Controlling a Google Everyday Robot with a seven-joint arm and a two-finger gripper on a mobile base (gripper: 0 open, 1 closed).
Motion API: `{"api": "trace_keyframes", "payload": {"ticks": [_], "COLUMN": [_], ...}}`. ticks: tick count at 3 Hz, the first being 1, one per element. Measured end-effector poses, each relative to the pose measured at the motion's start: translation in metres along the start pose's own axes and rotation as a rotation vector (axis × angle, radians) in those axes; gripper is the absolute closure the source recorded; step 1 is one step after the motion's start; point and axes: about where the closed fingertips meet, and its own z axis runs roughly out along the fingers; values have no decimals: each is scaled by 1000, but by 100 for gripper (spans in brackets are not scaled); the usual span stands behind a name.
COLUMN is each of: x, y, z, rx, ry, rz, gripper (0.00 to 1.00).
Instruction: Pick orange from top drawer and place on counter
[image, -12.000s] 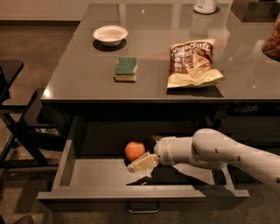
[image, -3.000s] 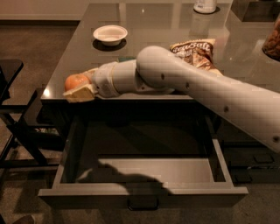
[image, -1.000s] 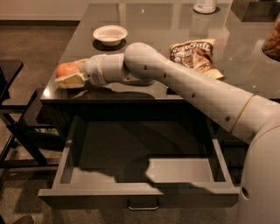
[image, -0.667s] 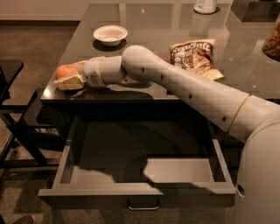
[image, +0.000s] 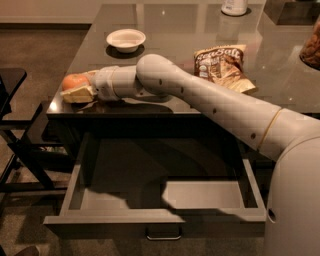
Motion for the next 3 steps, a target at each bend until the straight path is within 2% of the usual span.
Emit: {"api": "trace_keyframes", "payload": {"ticks": [1, 3], "x": [0, 0], "y": [0, 0], "z": [0, 0], "rx": [0, 0], "ry": [0, 0], "rz": [0, 0], "gripper": [81, 34]}}
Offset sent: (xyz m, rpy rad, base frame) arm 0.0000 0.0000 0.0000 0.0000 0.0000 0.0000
